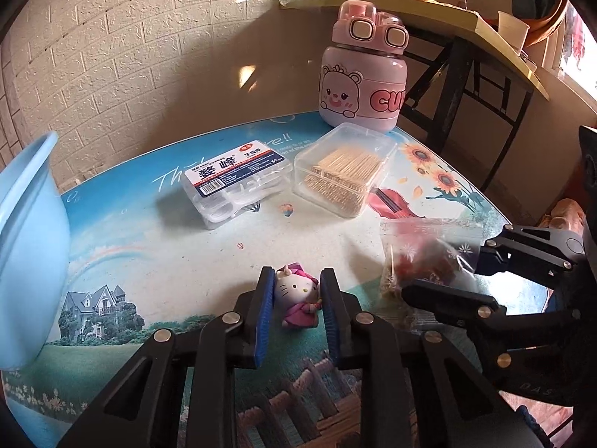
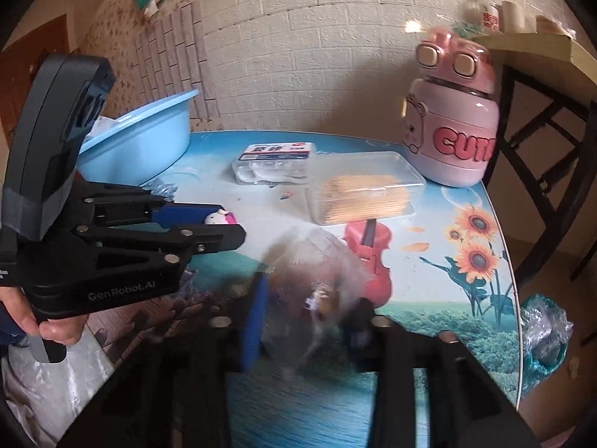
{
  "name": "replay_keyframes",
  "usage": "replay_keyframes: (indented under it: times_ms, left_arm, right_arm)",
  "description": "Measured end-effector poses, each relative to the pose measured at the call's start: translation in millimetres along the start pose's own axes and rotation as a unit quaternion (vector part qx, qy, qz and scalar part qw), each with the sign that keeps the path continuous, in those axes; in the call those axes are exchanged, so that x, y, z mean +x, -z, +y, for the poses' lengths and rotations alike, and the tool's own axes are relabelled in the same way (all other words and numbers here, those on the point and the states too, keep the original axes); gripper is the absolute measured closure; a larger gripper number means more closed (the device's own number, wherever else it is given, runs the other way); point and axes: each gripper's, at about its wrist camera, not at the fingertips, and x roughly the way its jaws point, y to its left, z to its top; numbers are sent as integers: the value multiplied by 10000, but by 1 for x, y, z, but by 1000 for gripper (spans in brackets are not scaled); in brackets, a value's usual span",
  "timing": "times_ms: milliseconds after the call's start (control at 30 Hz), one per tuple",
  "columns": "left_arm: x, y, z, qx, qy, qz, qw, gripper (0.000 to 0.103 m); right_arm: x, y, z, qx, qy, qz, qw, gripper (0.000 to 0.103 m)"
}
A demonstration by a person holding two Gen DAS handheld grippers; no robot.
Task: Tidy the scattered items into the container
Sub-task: 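Lift and carry the figurine and snack bag over to the basin with both grippers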
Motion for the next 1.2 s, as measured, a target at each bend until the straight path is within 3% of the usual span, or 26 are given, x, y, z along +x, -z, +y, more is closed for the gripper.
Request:
replay_keyframes:
  times_ms: [167,667,1200]
  left_arm:
    - [-3,3,3,-44,74,-31,10000,80]
    - [-35,0,14,-244,71,-321,9992,80]
    - [-142,-4,60,-600,-189,-1329,9891,80]
  right_arm:
    - [-6,3,-7,195,-217,-122,9995,87]
    - [-36,-15,-3,304,-60,-392,9988,90]
    - [-65,-76,64,353,-53,-701,9969,90]
